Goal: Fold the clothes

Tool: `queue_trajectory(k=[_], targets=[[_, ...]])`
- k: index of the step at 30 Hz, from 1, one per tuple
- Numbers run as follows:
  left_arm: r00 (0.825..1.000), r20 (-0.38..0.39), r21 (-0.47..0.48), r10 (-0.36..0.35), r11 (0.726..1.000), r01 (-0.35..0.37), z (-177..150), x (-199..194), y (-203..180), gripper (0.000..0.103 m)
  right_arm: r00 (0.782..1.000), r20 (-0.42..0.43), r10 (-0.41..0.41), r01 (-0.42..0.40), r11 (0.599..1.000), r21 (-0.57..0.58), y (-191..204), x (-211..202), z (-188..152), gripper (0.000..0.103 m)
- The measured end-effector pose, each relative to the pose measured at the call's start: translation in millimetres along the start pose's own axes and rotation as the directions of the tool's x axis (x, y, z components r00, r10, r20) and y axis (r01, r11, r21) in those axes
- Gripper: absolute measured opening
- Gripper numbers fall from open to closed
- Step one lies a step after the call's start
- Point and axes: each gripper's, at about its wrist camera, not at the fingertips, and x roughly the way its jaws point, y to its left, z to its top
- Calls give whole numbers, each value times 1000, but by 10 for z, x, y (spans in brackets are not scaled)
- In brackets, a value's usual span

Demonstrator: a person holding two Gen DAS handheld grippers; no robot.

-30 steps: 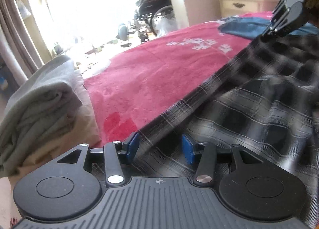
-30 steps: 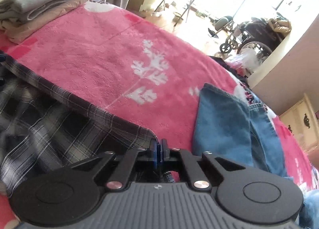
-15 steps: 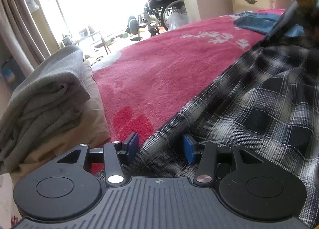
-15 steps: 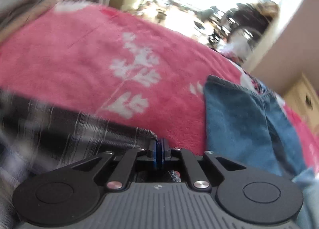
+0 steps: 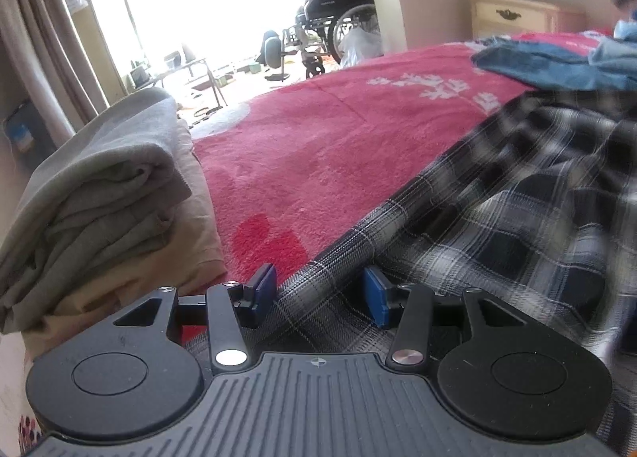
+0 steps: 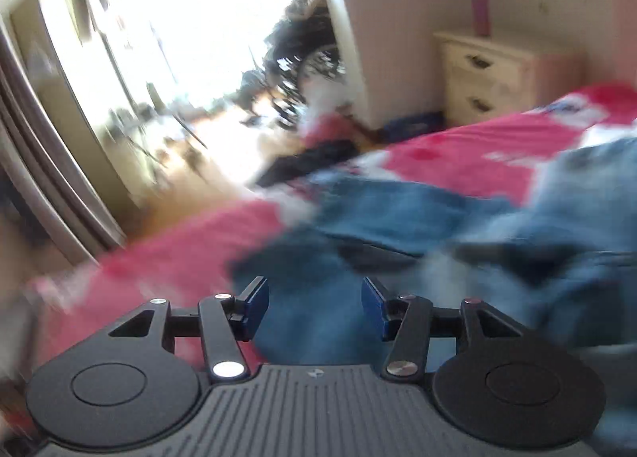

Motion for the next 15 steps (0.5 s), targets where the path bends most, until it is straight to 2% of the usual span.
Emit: queue_trajectory(k=[7, 10, 13, 15], targets=[[1000, -9, -36, -22, 999, 22, -44, -199, -6, 48, 989, -123, -86, 74, 992, -98, -64, -291, -793, 52], [1000, -18, -24, -24, 999, 24, -80, -253, -64, 48, 989, -129, -72, 56, 990, -127, 95, -351, -1066, 50], [999, -22, -15, -32, 999, 31, -105, -302, -116, 48, 988, -125, -94, 54, 955, -293, 356, -355, -1290, 49], [999, -19, -7, -36, 999, 36, -124, -344, -153, 48, 986, -113, -124, 67, 907, -416, 544, -345, -1451, 48]])
